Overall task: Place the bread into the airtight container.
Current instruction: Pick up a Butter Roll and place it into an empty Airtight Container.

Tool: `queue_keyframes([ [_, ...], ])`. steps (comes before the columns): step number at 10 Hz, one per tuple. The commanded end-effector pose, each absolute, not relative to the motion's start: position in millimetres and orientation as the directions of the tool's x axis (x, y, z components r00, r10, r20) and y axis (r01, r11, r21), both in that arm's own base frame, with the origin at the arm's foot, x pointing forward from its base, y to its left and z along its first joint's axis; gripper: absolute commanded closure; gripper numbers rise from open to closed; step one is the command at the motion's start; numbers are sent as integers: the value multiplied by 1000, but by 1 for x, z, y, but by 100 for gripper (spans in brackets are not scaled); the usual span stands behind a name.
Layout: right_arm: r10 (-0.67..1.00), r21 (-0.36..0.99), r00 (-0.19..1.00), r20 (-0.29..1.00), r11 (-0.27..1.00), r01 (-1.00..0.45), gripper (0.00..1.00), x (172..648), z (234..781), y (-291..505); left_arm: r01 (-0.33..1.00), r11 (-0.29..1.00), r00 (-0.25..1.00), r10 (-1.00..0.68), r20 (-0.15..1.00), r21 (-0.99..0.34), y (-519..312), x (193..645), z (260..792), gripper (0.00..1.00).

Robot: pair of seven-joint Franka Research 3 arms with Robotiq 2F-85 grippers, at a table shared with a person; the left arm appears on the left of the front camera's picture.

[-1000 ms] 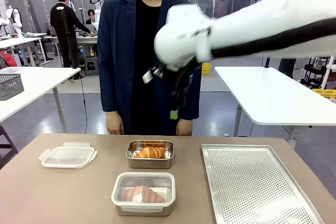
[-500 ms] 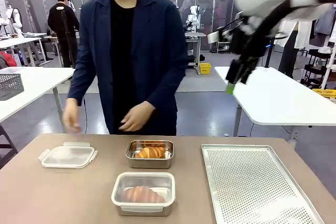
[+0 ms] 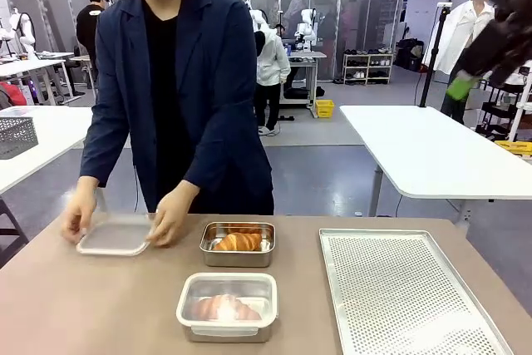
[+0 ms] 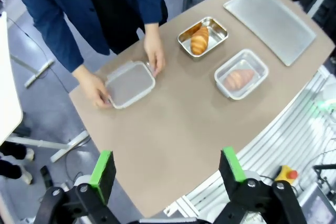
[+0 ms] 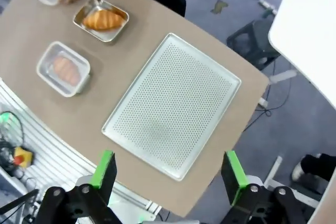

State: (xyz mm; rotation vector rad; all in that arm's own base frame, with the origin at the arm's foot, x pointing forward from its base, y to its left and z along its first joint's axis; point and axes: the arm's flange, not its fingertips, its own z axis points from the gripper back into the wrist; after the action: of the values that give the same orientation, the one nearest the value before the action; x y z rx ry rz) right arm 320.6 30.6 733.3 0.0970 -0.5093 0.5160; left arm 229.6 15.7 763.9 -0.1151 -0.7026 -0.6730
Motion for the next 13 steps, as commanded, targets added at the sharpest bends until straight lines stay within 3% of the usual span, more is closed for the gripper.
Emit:
queue_keyframes([
  [1, 391, -10, 758, 521, 892, -453, 0, 281, 737, 29, 614, 781, 559, -536, 633, 119, 16, 229, 765, 0],
  [3, 349, 17, 787, 508, 910, -415, 0, 264, 738, 29, 614, 781, 559, -536, 633, 119, 16, 229, 765, 0],
  [4, 412, -29, 745, 525, 883, -468, 0, 272, 751, 23, 614, 781, 559, -536, 633, 119, 16, 229, 765, 0],
  [13, 412, -29, 745, 525, 883, -468, 0, 272, 751, 23, 614, 781, 559, -536, 633, 119, 16, 229, 765, 0],
])
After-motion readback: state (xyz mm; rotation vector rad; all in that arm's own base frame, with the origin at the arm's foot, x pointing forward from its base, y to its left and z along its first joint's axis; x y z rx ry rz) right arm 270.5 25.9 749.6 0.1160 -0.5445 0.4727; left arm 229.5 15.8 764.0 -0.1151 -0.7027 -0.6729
